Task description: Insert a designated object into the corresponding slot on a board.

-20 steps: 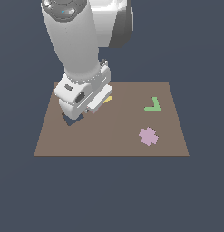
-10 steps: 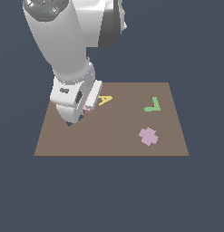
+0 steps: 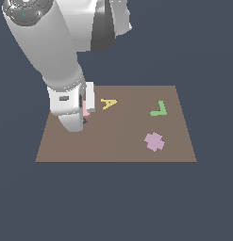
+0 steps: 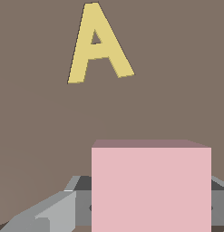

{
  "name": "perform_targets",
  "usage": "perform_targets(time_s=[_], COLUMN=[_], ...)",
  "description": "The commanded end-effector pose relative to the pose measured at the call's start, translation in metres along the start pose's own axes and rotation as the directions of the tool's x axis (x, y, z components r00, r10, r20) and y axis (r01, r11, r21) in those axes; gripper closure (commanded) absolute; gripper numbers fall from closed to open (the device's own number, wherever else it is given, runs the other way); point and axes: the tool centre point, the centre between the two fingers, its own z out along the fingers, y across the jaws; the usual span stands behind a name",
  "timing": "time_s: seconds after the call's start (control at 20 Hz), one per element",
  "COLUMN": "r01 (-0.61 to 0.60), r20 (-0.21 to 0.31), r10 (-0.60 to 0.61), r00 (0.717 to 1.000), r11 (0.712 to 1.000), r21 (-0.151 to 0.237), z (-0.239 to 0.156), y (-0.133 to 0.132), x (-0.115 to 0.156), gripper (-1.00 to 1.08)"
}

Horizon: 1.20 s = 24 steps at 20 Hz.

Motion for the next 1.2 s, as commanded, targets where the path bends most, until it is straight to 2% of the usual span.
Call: perform_targets(time_s=[0.0,0.55,0.85,1.15], r01=[0.089,0.363,0.443,0.479], r20=[0.0,0.001,0.0,0.0], r10=[-0.089,-0.363,-0.443,-0.479], r00=[0.996,0.932,0.896,0.878], r11=[0.996,0.932,0.896,0.878], r21=[-0.001,0.0,0.0,0.001], z=[-0.001,-0.002,-0.002,-0.002], y=[0.004,0.019,0.025,0.027], x=[-0.006,-0.021,-0.024,-0.025], gripper=[1.08,1.08,1.08,1.08])
